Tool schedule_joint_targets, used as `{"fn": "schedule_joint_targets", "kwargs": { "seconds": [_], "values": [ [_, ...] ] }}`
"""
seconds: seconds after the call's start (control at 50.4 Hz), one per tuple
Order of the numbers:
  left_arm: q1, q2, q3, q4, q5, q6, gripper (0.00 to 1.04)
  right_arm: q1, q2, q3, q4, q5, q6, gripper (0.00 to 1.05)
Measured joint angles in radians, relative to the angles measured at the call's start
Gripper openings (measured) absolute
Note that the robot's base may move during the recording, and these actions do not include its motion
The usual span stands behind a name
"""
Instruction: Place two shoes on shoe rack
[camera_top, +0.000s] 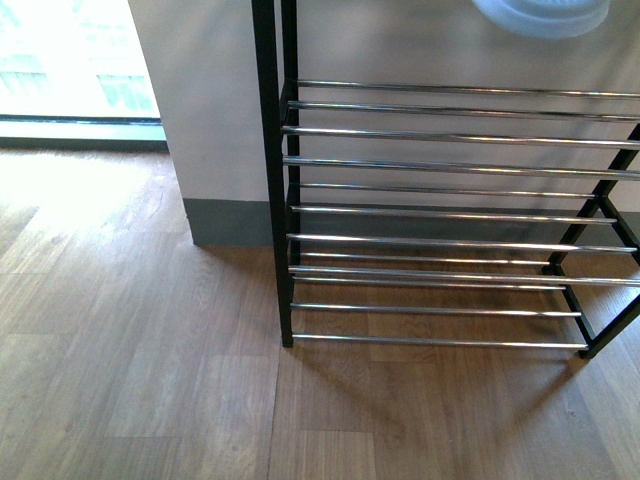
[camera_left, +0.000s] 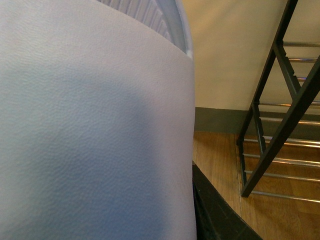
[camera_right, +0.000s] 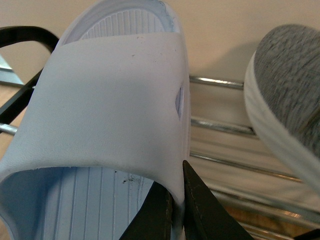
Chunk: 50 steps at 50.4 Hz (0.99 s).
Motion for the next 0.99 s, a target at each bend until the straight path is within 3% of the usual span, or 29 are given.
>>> {"fn": "schedule_joint_targets", "kwargs": {
  "seconds": [0.318, 0.556, 0.794, 0.992],
  "values": [
    [0.000, 0.000, 0.000, 0.000, 0.000, 0.000, 0.02, -0.010, 0.075, 0.166, -0.083, 0.168, -0.153, 0.01],
    [0.000, 0.000, 0.000, 0.000, 0.000, 0.000, 0.02, -0.037, 0.090, 0.218, -0.145, 0.180, -0.234, 0.01],
    [0.000, 0.000, 0.000, 0.000, 0.000, 0.000, 0.02, -0.038, 0.102, 0.227, -0.152, 0.156, -0.232, 0.44],
    [0.000, 0.000, 0.000, 0.000, 0.000, 0.000, 0.02, -0.040, 0.068, 0.189, -0.109, 0.123, -0.195, 0.68]
  ]
}}
